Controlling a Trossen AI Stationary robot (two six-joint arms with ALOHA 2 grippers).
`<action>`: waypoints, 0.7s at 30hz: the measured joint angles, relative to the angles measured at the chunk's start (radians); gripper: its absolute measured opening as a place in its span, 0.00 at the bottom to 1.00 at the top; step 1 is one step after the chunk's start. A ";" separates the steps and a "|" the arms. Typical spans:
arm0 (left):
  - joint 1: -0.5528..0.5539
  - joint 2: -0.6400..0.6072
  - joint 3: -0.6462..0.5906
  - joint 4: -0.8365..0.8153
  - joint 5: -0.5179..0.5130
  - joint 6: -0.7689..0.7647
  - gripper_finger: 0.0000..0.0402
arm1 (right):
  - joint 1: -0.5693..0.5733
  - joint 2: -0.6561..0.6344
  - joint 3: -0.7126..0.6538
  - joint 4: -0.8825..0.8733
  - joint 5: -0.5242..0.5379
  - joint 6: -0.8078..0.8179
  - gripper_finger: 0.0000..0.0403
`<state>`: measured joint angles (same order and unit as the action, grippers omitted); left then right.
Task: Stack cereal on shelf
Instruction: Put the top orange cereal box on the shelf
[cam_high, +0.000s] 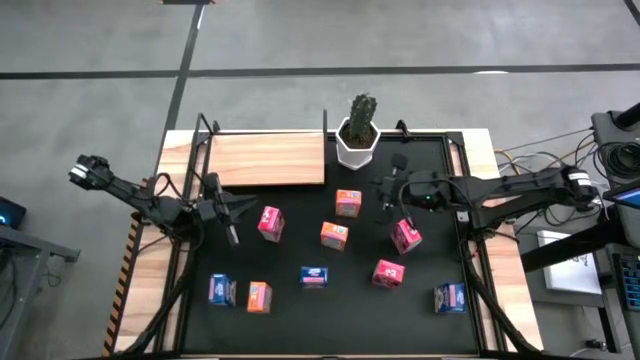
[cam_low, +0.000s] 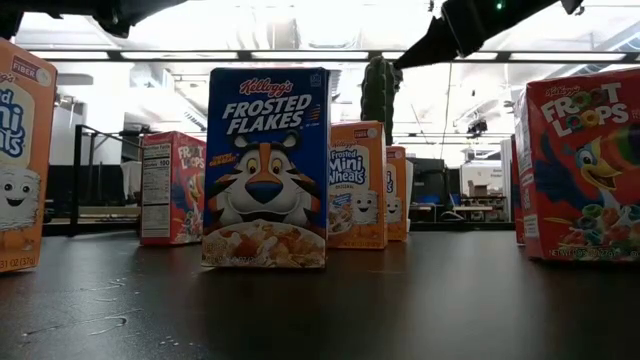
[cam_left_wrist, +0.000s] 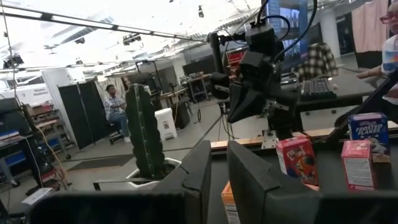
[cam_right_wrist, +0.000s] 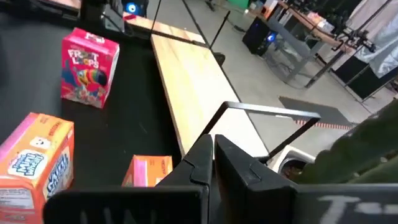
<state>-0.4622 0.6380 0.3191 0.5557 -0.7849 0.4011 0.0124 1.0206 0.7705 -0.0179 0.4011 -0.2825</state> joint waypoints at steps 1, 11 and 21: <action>0.000 0.000 0.000 0.000 0.000 0.000 0.09 | 0.000 0.006 0.003 0.005 0.000 0.014 0.02; 0.000 0.000 0.000 0.001 0.000 0.000 0.09 | -0.009 0.115 0.096 -0.135 -0.023 0.161 0.02; 0.000 0.003 0.006 -0.003 0.001 0.002 0.09 | -0.022 0.305 0.351 -0.469 -0.190 0.256 0.28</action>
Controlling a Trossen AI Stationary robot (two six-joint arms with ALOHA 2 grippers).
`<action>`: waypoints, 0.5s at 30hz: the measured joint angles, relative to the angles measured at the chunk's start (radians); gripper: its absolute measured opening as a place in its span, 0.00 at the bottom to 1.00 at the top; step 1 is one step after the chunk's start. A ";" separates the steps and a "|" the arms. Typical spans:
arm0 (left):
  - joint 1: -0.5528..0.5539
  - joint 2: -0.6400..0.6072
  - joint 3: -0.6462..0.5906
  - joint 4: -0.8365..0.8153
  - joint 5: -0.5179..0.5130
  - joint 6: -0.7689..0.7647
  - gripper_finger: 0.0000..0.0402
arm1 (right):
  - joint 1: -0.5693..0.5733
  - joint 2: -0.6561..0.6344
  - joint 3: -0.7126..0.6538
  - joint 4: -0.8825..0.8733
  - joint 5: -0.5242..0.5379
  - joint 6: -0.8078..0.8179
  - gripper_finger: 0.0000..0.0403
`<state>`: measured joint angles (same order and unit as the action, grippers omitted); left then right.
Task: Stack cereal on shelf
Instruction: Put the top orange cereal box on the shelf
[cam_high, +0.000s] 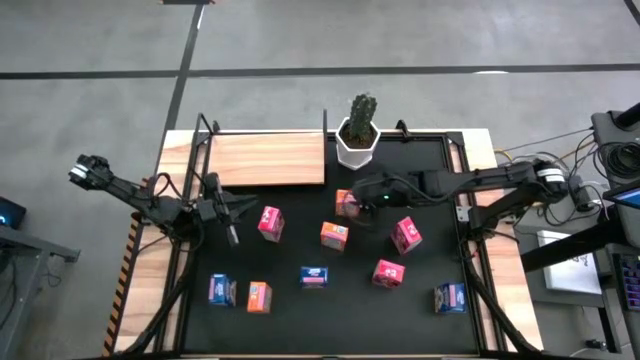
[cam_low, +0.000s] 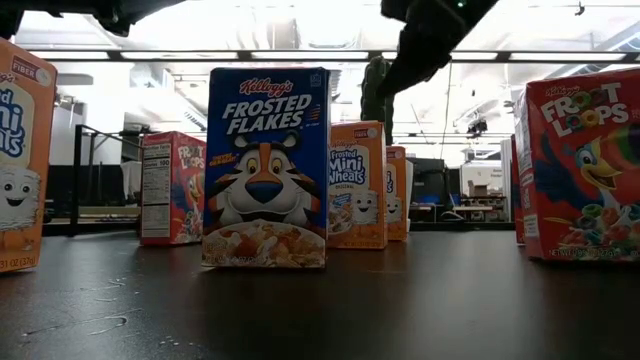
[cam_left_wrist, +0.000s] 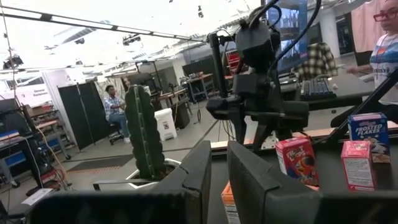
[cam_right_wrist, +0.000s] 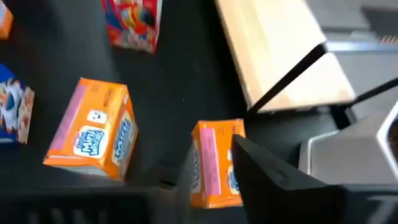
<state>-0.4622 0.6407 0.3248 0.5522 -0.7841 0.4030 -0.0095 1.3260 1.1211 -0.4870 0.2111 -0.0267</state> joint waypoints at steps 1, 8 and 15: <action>0.000 0.000 0.000 0.000 0.000 0.000 0.09 | -0.001 0.016 0.021 -0.026 -0.005 0.005 0.32; 0.000 0.006 0.000 -0.001 0.000 -0.001 0.09 | -0.003 0.099 0.104 -0.156 0.042 -0.017 0.59; 0.000 0.008 0.000 -0.001 0.001 -0.001 0.09 | -0.056 0.161 0.104 -0.167 0.046 -0.040 0.76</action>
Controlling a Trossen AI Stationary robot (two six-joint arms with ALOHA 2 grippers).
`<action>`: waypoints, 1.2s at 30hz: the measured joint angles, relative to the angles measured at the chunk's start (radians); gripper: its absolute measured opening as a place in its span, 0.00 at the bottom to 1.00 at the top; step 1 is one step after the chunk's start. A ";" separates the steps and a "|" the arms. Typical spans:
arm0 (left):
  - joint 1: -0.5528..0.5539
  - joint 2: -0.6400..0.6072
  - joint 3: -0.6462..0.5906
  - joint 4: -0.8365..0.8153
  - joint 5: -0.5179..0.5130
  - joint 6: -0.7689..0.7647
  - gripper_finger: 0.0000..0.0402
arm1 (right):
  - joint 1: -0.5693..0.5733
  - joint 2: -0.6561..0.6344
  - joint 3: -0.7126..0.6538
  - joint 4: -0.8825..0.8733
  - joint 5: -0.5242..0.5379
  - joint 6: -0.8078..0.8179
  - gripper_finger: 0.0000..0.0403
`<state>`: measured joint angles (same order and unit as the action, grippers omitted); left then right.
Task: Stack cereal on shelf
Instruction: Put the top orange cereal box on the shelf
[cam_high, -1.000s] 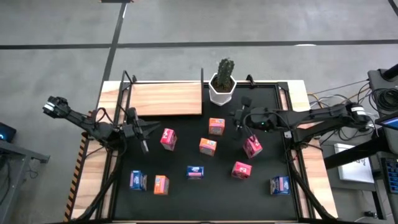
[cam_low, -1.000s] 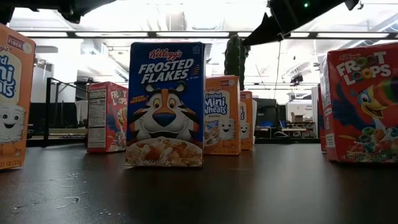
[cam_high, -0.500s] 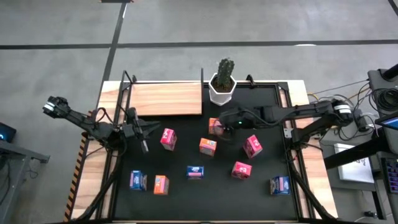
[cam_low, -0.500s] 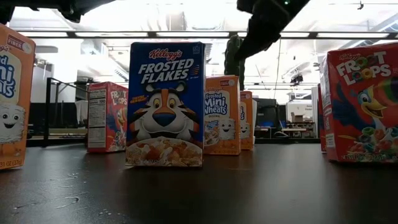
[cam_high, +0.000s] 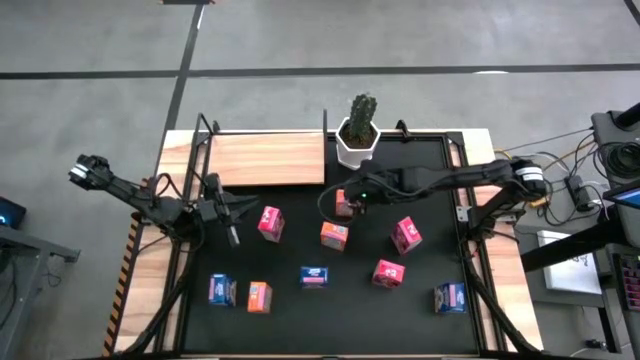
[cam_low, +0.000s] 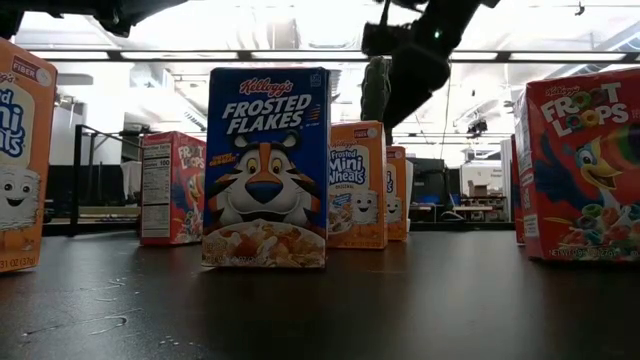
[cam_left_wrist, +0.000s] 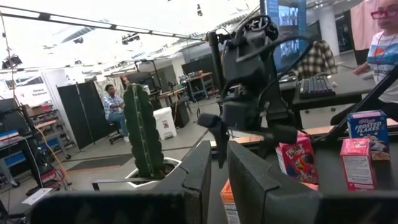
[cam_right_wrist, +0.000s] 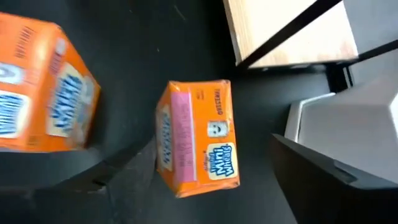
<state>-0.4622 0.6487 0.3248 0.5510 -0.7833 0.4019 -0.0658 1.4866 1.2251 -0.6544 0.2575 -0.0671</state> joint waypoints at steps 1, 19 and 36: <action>0.000 0.000 0.000 0.000 0.000 0.000 0.09 | -0.011 0.006 0.000 0.000 -0.014 -0.007 0.77; 0.000 0.000 0.000 0.001 0.001 -0.003 0.09 | -0.098 0.062 -0.002 0.013 -0.217 -0.036 0.77; 0.000 0.000 0.000 0.002 0.002 -0.003 0.09 | -0.098 0.061 -0.002 0.017 -0.213 -0.038 0.46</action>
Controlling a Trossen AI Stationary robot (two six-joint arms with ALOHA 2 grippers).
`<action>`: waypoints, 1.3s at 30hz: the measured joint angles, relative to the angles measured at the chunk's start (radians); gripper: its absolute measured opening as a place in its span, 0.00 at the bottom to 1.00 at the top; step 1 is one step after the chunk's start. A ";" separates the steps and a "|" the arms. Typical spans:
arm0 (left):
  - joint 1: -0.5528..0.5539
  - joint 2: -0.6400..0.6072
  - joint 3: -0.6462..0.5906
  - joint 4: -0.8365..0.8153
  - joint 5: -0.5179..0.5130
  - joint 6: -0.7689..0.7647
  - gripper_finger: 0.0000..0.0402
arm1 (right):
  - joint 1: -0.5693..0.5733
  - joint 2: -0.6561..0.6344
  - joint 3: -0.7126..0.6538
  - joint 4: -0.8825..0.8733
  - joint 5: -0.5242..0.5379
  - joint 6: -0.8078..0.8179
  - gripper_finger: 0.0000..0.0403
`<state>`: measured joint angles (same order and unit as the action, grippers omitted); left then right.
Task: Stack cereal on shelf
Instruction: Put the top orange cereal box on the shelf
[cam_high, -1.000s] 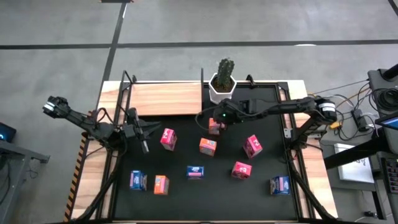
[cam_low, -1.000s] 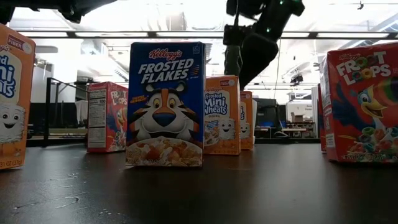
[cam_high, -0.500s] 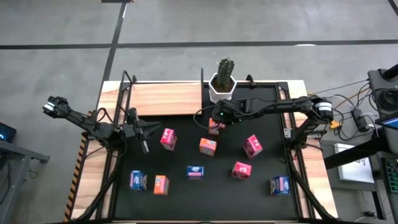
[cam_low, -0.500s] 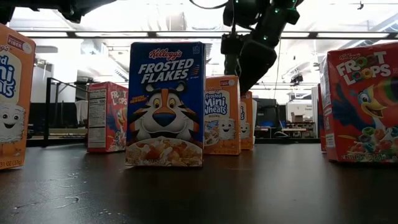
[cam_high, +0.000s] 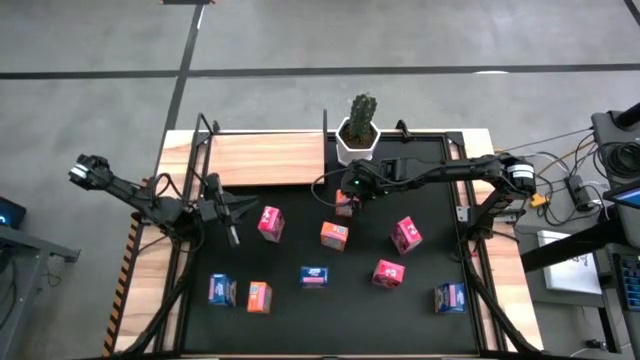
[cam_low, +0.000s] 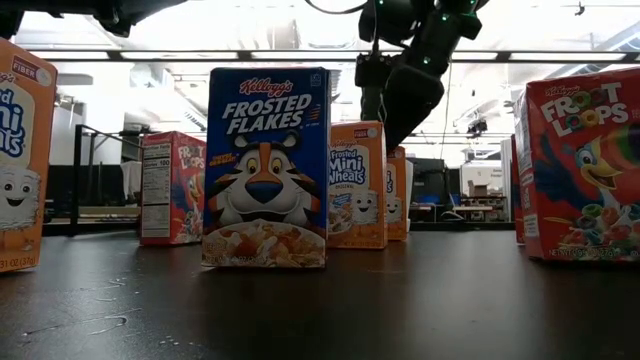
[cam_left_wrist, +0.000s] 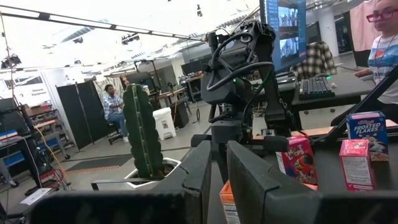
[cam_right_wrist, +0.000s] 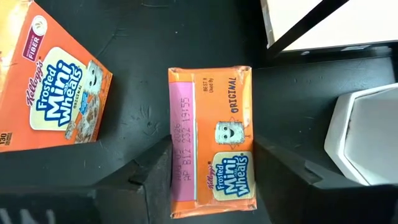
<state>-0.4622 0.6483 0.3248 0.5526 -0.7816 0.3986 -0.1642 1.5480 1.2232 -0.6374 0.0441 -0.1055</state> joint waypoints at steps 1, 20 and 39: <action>0.000 0.000 0.000 0.000 0.000 0.000 0.09 | 0.000 0.000 0.000 0.000 0.000 0.000 0.46; 0.000 -0.006 0.165 -0.060 -0.006 0.228 0.09 | 0.000 -0.019 0.199 -0.114 -0.001 0.000 0.41; 0.000 -0.019 0.217 -0.177 -0.126 0.295 0.09 | 0.010 0.056 0.586 -0.173 -0.108 0.016 0.38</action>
<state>-0.4622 0.6290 0.5415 0.3755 -0.9077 0.6938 -0.1543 1.6040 1.8093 -0.8108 -0.0635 -0.0897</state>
